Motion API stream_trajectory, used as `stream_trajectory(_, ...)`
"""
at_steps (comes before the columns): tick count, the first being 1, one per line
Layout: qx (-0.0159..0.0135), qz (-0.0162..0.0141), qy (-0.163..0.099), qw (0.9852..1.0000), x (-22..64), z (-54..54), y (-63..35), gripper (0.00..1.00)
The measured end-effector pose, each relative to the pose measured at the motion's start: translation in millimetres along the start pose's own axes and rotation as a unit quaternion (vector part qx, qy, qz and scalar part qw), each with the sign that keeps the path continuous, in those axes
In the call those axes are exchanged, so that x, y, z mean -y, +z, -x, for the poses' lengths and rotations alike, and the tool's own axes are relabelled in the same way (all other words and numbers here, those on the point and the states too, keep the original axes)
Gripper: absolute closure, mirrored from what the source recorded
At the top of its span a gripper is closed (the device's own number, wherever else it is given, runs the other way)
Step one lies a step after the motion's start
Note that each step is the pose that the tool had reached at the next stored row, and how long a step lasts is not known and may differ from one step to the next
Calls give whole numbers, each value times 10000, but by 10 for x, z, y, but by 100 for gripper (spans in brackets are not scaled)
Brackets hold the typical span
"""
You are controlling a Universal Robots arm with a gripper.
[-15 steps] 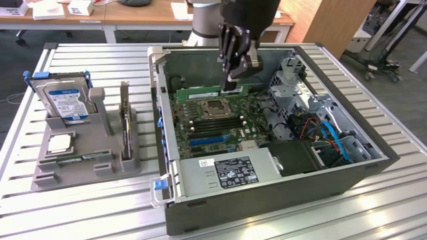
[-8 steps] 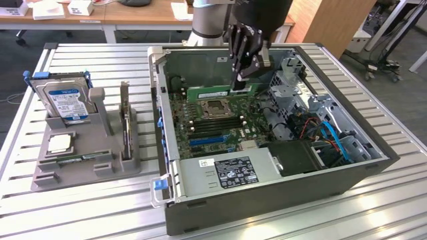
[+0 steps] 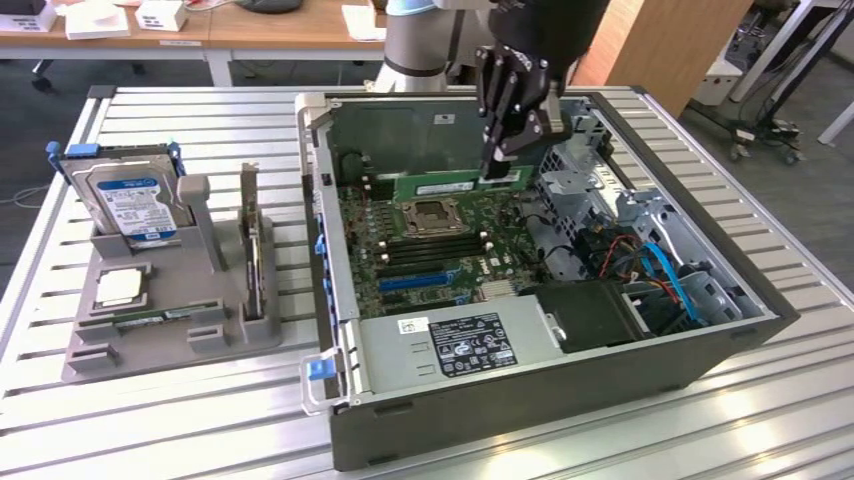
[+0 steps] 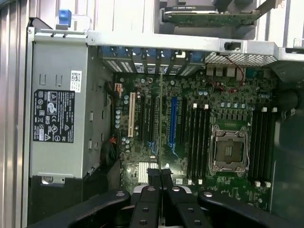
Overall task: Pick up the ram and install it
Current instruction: 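Pick up the ram and move it above insertion slot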
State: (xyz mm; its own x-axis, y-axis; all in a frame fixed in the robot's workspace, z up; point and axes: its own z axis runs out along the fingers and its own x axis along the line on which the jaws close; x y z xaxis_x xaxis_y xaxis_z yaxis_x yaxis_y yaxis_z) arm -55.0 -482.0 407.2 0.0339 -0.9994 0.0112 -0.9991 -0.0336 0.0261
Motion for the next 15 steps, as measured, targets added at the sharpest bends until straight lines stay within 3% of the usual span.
stream_trajectory(3,0,0,1,10000,60,-3,-1,89)
stream_trajectory(10,1,0,0,10000,66,8,-1,89)
stream_trajectory(15,1,0,1,10000,69,91,0,89)
